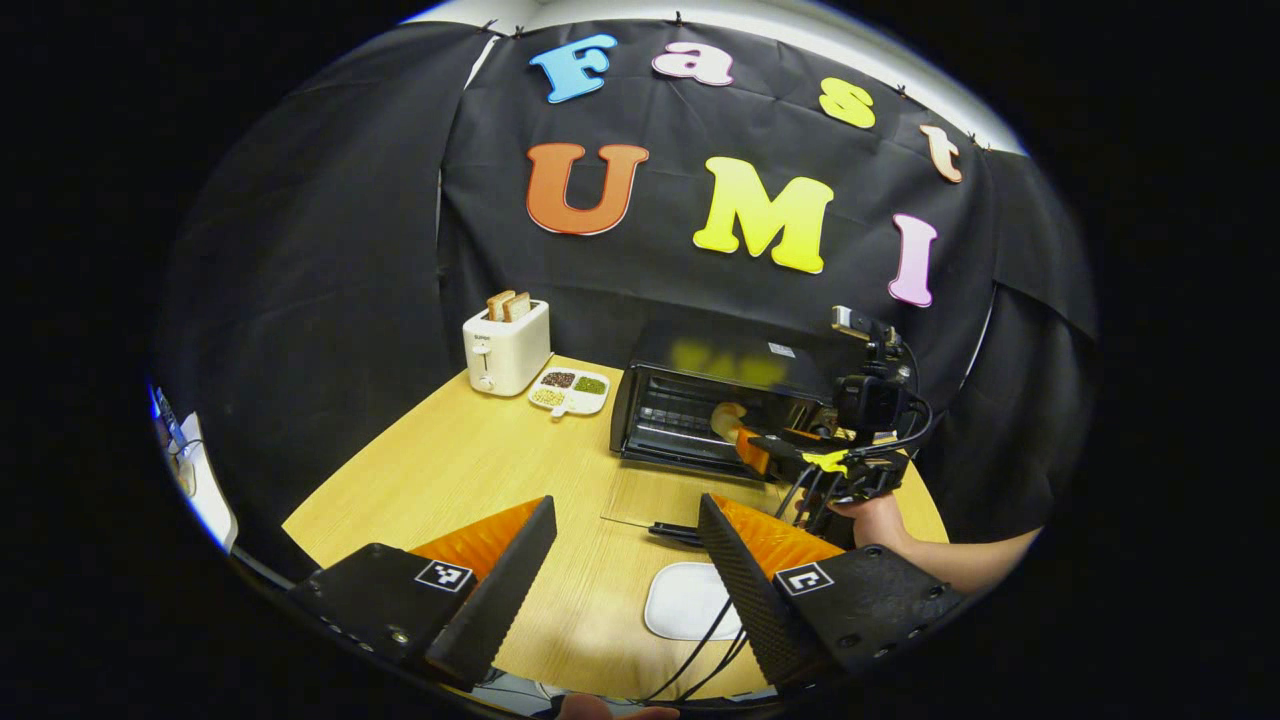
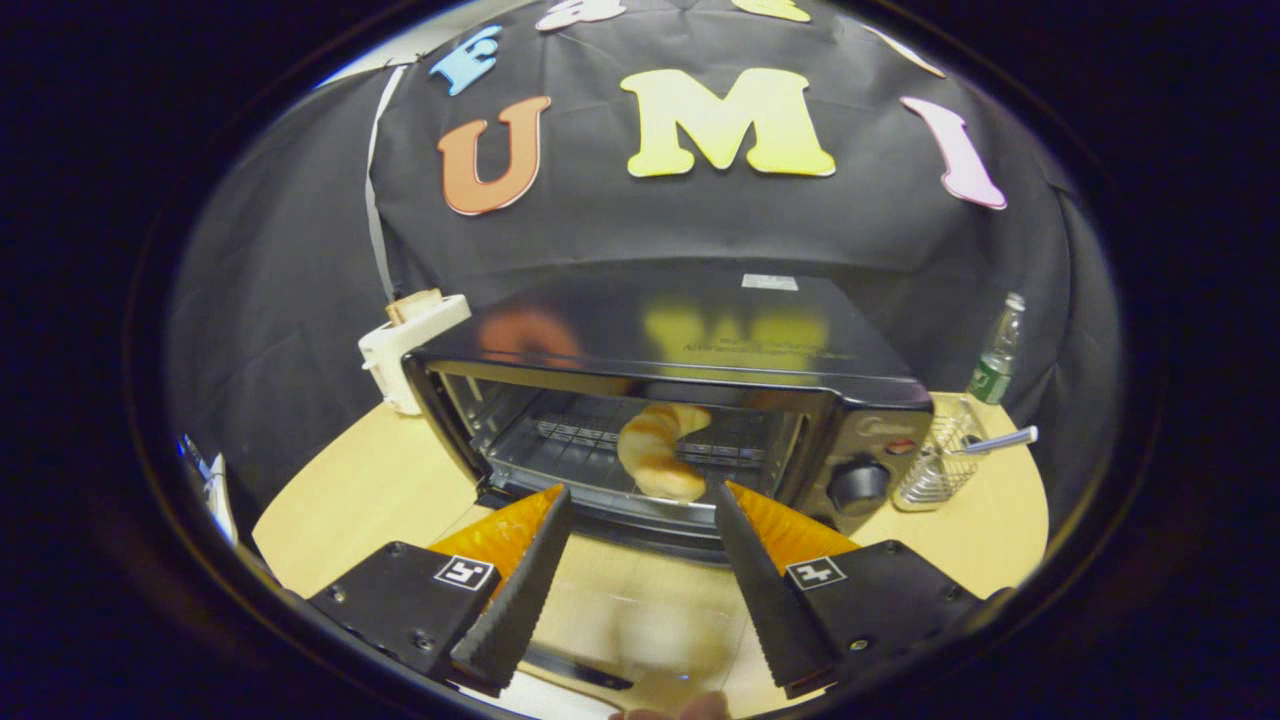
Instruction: Open the electric oven with the left hand, put the food in, and close the electric oven.
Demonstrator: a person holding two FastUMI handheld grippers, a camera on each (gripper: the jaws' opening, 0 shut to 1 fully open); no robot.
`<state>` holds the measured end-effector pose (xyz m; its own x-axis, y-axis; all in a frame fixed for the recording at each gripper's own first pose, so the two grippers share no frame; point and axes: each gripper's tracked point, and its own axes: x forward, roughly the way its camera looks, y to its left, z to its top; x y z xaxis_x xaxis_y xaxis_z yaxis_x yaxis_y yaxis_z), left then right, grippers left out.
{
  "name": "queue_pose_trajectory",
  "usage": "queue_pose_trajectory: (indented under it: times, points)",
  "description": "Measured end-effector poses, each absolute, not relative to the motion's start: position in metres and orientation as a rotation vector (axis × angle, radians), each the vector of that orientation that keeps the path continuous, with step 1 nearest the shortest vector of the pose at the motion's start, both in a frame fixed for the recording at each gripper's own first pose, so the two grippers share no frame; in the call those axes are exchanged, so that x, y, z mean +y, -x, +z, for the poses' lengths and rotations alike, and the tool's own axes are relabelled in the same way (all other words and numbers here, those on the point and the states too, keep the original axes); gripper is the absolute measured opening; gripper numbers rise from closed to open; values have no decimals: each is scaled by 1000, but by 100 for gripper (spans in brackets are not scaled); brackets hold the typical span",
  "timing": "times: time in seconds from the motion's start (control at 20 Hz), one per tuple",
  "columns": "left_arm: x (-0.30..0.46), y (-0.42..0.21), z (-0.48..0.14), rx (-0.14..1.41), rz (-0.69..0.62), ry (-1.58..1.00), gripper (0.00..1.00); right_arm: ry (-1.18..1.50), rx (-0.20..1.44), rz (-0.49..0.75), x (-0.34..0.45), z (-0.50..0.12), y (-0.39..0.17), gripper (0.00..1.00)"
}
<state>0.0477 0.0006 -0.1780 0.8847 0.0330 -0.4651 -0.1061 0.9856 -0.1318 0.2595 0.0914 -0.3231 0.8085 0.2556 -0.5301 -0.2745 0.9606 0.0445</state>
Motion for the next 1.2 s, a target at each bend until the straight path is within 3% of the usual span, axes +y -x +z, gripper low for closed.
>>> queue_pose_trajectory:
  times: [0.6,0.65,1.2]
  points:
    - [5,-43,-222,583,-102,151,94,12,455,127,54,-234,-132,94]
    - [3,-43,-230,606,-110,150,94,11,449,114,50,-228,-124,99]
    - [-63,-80,-291,812,-256,203,94,24,417,-7,-9,-178,-56,98]
